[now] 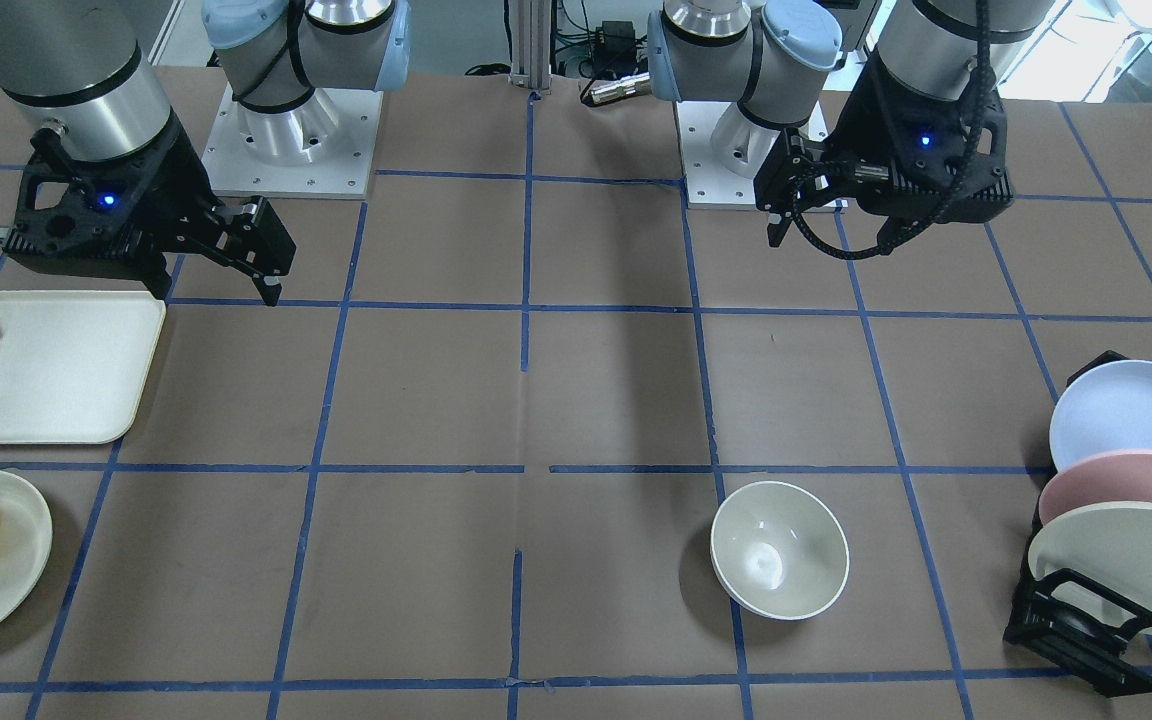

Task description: Place bowl and put lemon in it

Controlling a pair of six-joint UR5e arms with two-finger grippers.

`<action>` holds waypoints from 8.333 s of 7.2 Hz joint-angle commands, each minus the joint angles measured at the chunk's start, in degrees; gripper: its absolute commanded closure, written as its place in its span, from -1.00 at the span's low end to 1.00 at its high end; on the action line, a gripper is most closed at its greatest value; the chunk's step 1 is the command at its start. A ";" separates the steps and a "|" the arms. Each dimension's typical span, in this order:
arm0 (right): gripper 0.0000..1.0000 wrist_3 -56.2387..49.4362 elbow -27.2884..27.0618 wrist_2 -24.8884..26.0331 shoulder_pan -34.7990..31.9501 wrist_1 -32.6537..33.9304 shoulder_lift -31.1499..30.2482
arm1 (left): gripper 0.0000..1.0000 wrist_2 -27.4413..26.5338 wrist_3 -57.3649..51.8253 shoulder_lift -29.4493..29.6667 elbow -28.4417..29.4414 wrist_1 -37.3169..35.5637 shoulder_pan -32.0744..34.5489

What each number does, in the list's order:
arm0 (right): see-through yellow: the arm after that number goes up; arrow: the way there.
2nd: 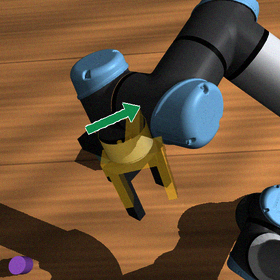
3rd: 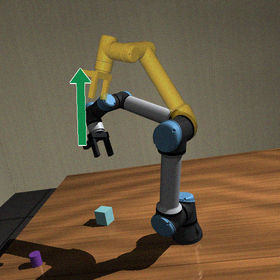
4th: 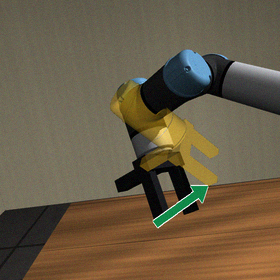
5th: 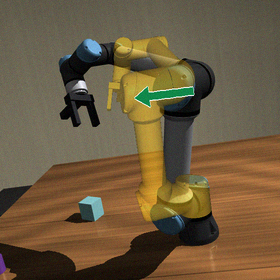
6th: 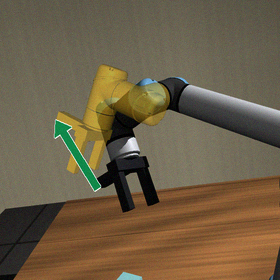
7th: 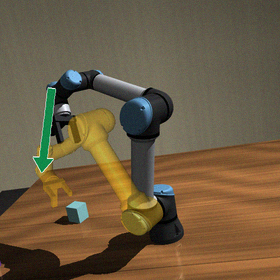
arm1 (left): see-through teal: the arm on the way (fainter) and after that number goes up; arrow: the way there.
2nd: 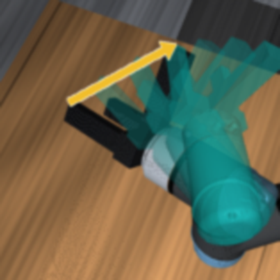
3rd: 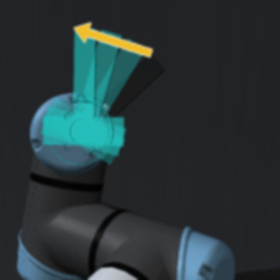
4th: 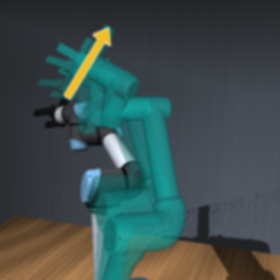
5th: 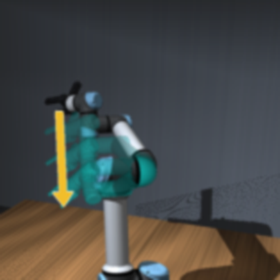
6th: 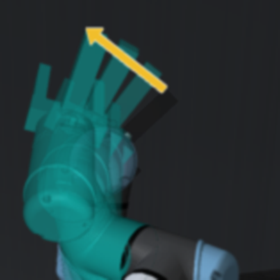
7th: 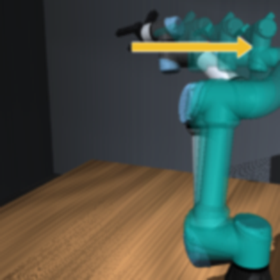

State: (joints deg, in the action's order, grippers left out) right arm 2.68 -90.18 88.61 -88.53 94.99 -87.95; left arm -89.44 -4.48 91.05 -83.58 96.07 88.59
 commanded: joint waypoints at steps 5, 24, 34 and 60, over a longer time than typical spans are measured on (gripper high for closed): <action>-1.00 -6.18 0.09 0.08 3.16 0.56 0.15 | -1.00 0.41 -4.38 4.45 -2.36 -8.72 -2.01; -1.00 -28.87 1.40 4.64 28.49 29.64 30.28 | 1.00 3.37 -5.45 32.44 -1.24 -32.53 -7.73; 1.00 -27.55 1.32 4.56 27.89 20.78 23.29 | 1.00 10.69 16.86 23.83 -21.36 -52.30 11.78; -1.00 25.27 0.26 -4.76 -21.69 26.83 27.75 | -1.00 0.94 -2.73 2.64 -3.43 -7.83 -0.87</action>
State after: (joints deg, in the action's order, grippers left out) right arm 27.65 -89.71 83.93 -110.21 121.89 -60.07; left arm -88.61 -7.32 93.63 -87.01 88.37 87.89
